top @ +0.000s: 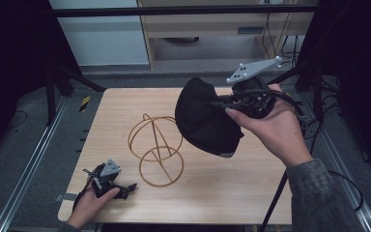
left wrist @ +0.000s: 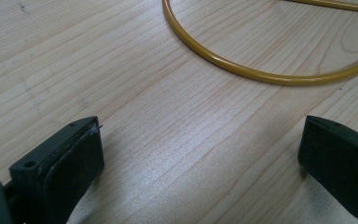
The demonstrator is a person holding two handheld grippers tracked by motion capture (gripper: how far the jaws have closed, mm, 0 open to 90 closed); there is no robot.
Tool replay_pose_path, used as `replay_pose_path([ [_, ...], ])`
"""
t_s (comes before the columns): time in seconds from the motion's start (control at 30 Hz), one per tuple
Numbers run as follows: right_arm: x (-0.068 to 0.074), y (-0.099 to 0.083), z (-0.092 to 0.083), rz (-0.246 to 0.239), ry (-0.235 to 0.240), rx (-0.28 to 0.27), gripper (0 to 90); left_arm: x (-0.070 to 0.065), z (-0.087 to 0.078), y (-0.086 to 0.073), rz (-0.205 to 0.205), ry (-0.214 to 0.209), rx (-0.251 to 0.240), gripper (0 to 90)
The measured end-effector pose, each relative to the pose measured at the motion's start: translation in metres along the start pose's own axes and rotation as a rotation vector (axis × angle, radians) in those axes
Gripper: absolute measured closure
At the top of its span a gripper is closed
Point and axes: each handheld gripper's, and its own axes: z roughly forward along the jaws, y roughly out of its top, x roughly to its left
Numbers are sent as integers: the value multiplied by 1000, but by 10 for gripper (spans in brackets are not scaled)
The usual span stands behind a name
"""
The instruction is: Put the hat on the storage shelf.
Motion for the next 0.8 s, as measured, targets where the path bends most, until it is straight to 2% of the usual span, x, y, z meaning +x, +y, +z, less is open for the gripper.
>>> replay_pose_path([
  [0.23,7,14,-3,-19,11,-18,755,0,0,0,0,0,0,0],
  [0.8,22,32,11,-47,52,-29,755,0,0,0,0,-1,0,0],
])
